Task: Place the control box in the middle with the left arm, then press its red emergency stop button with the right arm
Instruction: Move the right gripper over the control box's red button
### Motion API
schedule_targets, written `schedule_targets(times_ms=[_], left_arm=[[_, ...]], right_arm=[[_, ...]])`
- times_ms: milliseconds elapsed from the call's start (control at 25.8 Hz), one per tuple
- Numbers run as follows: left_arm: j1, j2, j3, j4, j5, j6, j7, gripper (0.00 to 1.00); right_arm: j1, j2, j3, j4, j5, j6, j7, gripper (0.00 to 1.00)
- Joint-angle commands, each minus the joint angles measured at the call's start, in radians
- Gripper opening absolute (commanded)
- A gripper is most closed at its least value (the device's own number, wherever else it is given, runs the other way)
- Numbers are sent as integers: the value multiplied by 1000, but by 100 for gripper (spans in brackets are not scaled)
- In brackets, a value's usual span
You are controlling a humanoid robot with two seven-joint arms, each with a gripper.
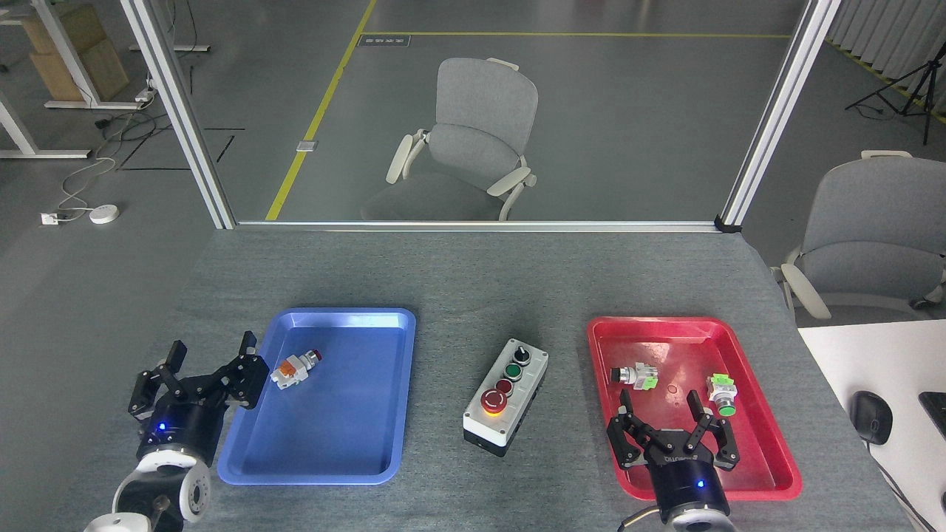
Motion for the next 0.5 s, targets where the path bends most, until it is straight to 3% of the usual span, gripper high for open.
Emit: schedule_targets(times_ms=[0, 272, 310, 427, 466], left_arm=[[-39, 2, 10, 35, -13, 59, 3, 98], [-69, -3, 10, 69, -13, 76, 3, 98], [-69, -6, 11, 69, -12, 79, 3, 98], [-71, -9, 16, 69, -12, 90, -9, 99], [-74, -9, 16, 69, -12, 98, -10, 99]], right_arm=[[-3, 6, 4, 0, 1, 7, 5, 96], [-13, 15, 42, 2, 4, 10, 9, 92], [-30, 20, 57, 2, 5, 10, 14, 86], [-70, 55, 122, 22, 7, 5, 20, 50], [-81, 69, 138, 28, 8, 1, 23, 47]])
